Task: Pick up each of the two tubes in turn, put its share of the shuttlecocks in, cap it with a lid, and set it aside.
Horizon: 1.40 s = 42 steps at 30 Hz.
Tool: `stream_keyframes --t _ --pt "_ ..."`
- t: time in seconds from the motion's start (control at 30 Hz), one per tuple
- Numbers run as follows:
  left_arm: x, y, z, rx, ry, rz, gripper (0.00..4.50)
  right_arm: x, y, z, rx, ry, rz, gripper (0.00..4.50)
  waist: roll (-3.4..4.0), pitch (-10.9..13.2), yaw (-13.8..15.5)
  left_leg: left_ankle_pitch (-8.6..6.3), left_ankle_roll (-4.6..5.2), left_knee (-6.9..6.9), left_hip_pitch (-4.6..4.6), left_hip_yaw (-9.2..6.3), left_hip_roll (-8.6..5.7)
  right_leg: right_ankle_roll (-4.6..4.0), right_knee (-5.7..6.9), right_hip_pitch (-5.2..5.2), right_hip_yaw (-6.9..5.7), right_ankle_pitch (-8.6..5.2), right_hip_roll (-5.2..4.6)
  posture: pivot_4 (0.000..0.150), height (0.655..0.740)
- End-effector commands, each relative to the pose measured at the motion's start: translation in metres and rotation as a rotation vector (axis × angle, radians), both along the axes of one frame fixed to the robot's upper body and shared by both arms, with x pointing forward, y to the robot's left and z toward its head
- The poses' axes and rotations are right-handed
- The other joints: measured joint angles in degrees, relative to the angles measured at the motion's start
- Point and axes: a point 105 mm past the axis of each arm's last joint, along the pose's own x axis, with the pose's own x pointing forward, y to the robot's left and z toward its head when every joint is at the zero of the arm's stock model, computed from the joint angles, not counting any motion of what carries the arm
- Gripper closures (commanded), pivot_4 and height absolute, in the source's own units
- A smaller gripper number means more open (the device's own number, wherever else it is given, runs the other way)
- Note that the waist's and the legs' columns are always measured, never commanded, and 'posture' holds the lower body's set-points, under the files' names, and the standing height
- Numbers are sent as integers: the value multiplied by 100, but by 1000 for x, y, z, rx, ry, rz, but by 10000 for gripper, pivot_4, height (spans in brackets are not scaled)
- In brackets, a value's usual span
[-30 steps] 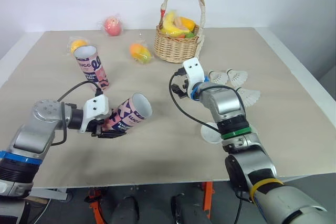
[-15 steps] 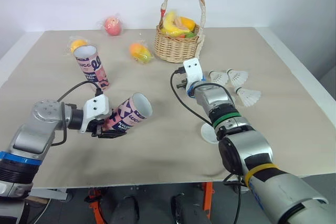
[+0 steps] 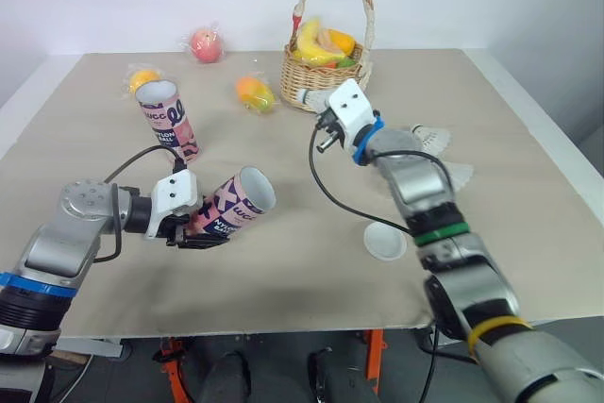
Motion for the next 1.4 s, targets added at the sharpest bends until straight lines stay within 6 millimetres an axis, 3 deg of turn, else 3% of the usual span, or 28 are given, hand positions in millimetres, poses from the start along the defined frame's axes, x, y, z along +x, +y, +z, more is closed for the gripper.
stream_keyframes --t 0.03,0.17,0.3,0.5,0.7,0.8,0.87,0.97,1.17,1.27,1.4 --pt "-2 -1 -5 11 18 -13 12136 -61 3 17 -314 -169 304 44388 0 0 2 -1 1 0 1 0 0 6 0 1 -1 -6 0 1500 7400" --pt "-2 0 -5 15 18 -15 12136 -91 -8 14 -492 -142 449 44388 0 0 -10 0 2 6 13 2 2 28 1 7 -1 -17 1 1500 7400" --pt "-1 0 -4 19 15 -20 12136 -107 2 9 -557 -133 554 44388 0 0 -20 5 8 8 35 7 12 16 5 15 -1 -3 8 1500 7400" --pt "-1 0 -4 22 12 -23 12136 -110 15 2 -617 -146 605 44388 -1 0 -6 10 8 15 37 12 10 20 6 22 3 0 4 1500 7400" --pt "-1 1 -3 27 11 -22 12136 -111 43 0 -602 -140 681 44388 0 0 -1 10 8 13 34 9 11 17 7 17 0 -1 6 1500 7400" --pt "-1 2 -2 26 9 -23 12136 -112 51 0 -569 -91 713 37129 -1 0 0 10 8 14 32 7 12 16 8 18 -4 -1 6 1500 7400" --pt "-1 2 -2 27 9 -23 12136 -122 52 4 -545 -56 777 30869 -1 0 1 10 8 16 28 7 11 16 8 17 -3 -1 4 1500 7400" --pt "-1 1 -1 24 9 -23 12136 -125 40 5 -566 7 787 17489 -1 0 2 10 8 16 25 6 10 11 8 16 -3 1 3 1500 7400" --pt "-1 -1 -2 15 9 -25 12136 -114 7 12 -538 84 716 17489 -1 0 3 10 8 16 25 5 10 14 8 15 -6 -2 3 1500 7400" --pt "-2 -3 -2 9 8 -27 12136 -96 -17 22 -436 84 545 17489 -1 0 4 10 8 16 27 4 11 14 8 16 -9 -1 4 1500 7400" --pt "-3 -3 -4 -2 8 -20 12136 -74 -66 32 -117 148 192 17489 -5 -3 12 10 8 18 23 5 8 14 8 17 -6 0 0 1500 7400"
